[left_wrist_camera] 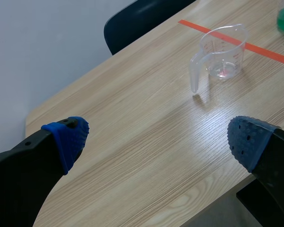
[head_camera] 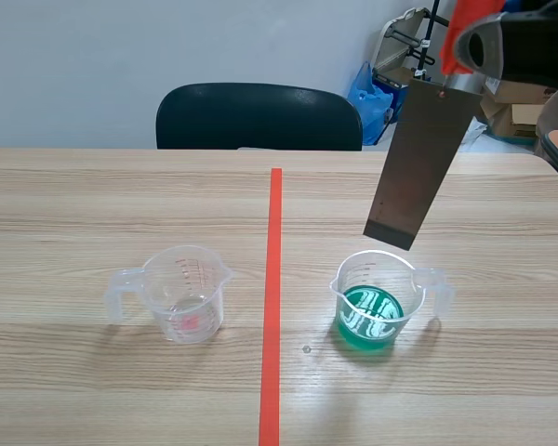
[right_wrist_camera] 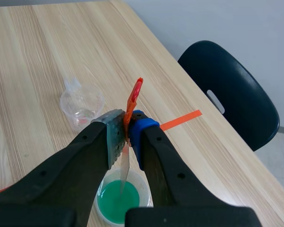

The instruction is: Do the redox reaction experiment

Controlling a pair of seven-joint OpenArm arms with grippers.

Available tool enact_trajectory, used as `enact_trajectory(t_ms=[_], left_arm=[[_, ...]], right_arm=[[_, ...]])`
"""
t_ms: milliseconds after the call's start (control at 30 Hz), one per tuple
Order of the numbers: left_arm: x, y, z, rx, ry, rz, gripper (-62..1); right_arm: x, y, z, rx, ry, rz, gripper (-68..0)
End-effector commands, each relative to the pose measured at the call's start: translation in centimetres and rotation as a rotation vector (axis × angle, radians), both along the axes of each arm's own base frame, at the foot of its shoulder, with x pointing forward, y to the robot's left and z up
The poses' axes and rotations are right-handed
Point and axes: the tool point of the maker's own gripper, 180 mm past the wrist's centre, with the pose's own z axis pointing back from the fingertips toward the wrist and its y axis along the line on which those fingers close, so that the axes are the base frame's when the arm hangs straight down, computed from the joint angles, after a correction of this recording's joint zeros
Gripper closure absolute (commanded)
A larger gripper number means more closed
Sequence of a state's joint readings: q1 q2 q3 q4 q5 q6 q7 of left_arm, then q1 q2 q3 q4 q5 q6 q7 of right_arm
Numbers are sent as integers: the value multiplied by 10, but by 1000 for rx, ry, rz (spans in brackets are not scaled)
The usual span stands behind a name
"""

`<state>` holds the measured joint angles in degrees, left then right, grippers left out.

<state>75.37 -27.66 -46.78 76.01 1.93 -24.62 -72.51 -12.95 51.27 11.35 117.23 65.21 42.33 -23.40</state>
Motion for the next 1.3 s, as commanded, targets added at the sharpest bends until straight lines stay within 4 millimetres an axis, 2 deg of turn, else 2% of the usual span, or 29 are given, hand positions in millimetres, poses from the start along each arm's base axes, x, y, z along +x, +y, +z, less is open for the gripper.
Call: enact_trajectory(t_ms=[0,567,967,1267], left_arm=[[1,-3,4,-23,-22,-3,-623],[1,-3,4,-24,-22,-3,-623],[1,-3,4,-24,-22,-3,-623],[1,-3,4,-24,-22,-3,-623]], right_arm=[[-1,7,13,12,-40,37,-8],[-2,56,23,49,-70,208,-8],[23,95,14,88,-11,279,-8],[36,135,10,117,33,344,-8]])
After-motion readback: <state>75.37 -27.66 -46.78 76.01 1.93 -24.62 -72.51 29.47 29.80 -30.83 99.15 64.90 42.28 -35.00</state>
